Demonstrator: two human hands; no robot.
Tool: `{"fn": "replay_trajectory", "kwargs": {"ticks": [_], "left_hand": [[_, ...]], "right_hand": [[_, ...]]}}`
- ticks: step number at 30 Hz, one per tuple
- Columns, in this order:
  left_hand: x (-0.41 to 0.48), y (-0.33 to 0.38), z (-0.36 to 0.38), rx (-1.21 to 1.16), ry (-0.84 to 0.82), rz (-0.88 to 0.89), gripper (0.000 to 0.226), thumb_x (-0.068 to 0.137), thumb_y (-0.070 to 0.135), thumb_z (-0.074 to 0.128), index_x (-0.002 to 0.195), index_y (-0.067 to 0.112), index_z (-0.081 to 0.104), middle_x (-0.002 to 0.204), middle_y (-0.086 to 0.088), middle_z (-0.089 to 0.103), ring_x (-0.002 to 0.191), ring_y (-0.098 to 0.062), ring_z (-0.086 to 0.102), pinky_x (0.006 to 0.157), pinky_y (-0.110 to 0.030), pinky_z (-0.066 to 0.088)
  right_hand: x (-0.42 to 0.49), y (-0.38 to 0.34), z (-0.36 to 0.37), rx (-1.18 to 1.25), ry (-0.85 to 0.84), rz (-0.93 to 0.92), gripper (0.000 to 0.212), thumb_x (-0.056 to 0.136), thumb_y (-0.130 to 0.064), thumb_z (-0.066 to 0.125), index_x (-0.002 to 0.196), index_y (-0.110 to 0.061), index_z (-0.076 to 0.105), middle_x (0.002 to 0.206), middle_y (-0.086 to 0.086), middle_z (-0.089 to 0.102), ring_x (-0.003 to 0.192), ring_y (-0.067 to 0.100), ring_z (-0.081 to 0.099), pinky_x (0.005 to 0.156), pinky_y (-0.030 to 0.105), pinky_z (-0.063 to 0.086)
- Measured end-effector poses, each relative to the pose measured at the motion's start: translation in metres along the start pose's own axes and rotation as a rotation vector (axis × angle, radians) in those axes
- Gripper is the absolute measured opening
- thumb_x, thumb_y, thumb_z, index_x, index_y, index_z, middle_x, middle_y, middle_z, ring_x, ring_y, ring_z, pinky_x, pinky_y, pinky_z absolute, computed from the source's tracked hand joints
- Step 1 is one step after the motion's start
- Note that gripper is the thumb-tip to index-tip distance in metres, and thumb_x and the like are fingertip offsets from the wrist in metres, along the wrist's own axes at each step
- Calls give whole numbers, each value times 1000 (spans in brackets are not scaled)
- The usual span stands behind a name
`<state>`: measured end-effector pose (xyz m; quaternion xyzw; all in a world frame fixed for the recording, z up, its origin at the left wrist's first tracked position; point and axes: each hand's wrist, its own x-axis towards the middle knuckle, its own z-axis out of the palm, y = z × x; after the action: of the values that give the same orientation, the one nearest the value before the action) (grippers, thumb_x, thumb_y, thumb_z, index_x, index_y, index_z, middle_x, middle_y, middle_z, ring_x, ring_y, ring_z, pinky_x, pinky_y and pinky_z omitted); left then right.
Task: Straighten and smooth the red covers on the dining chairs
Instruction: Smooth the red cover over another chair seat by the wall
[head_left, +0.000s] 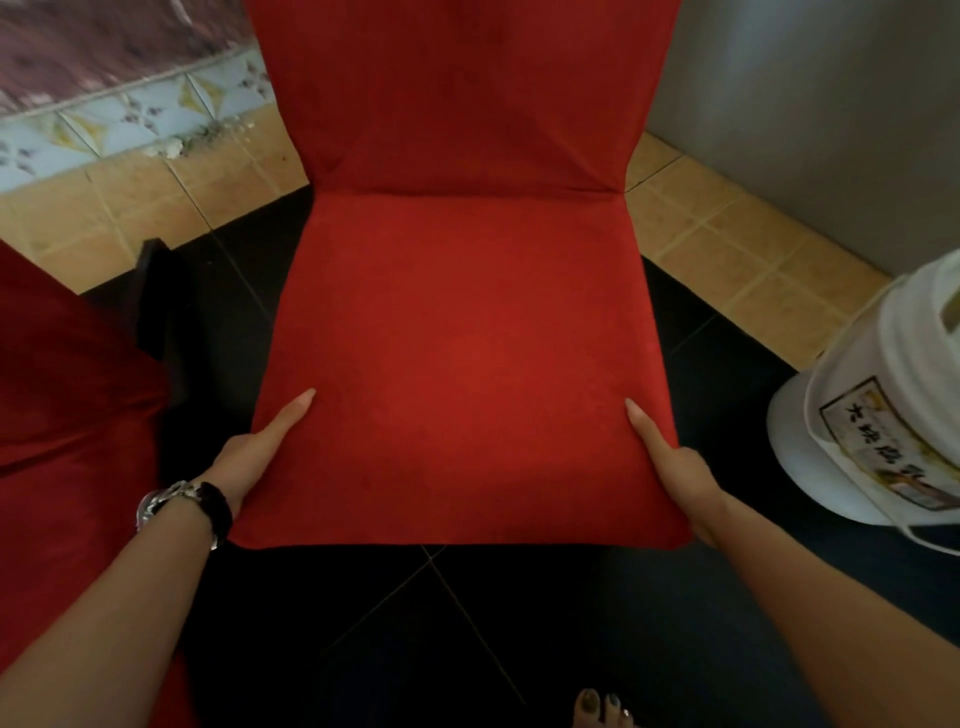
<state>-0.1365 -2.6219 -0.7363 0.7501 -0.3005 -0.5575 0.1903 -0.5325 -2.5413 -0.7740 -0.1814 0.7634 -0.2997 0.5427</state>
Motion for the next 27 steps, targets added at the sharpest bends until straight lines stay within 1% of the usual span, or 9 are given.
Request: {"fn": "replay_trajectory", "kwargs": {"ticks": [2,5,8,10,12,17,20,23,27], "left_hand": [[-11,14,-2,2,14,-13,103,44,80,68,126,19,55,97,-3,63,86,-24,61,80,-41,47],[-26,34,-6,8,39,-14,103,45,78,66,126,16,55,93,-4,61,84,-25,58,86,-43,45],[-43,54,-13,8,69,-9,93,53,74,66,123,14,57,90,-5,61,82,-25,58,85,-42,45],[-57,65,-19,13,62,-23,85,62,71,65,122,13,56,88,-5,60,79,-25,57,84,-42,44],[-71,73,-22,20,37,-51,82,64,71,64,122,12,56,92,-7,60,83,-27,57,85,-42,44],[-109,85,-31,56,12,-108,74,52,74,64,101,19,56,85,-5,61,77,-22,58,83,-40,44],[-128,94,-41,71,19,-134,80,46,76,64,102,19,56,83,-4,61,75,-21,58,82,-39,44],[-147,106,-48,74,39,-161,94,43,77,64,112,14,57,80,-3,59,73,-20,57,80,-39,43],[-168,126,-56,64,50,-181,109,41,78,65,125,9,55,83,-3,59,74,-20,57,82,-38,44]], "right_hand": [[-11,-13,-2,10,15,6,114,46,-88,58,130,-11,52,92,1,63,84,21,62,82,38,48],[-23,-30,-6,32,42,15,119,44,-89,60,132,-9,51,103,6,63,92,26,62,89,43,50],[-39,-48,-8,50,43,25,123,41,-89,61,132,-8,50,102,6,63,91,26,62,88,43,50],[-51,-58,-11,48,46,42,123,42,-89,61,133,-8,49,107,8,62,96,28,62,93,47,49],[-64,-67,-16,39,49,61,123,42,-89,61,134,-8,49,110,9,62,98,29,61,95,48,48],[-102,-85,-27,6,46,131,120,43,-86,59,132,-6,49,93,4,59,83,24,59,83,42,47],[-123,-92,-32,-14,43,155,119,42,-87,58,130,-7,51,100,7,61,92,27,60,90,45,48],[-141,-104,-38,-25,41,186,121,41,-89,59,131,-8,51,109,10,62,98,30,60,96,49,47],[-162,-128,-48,-57,50,221,125,38,-91,59,131,-8,51,113,11,62,100,31,60,95,48,47]]}}
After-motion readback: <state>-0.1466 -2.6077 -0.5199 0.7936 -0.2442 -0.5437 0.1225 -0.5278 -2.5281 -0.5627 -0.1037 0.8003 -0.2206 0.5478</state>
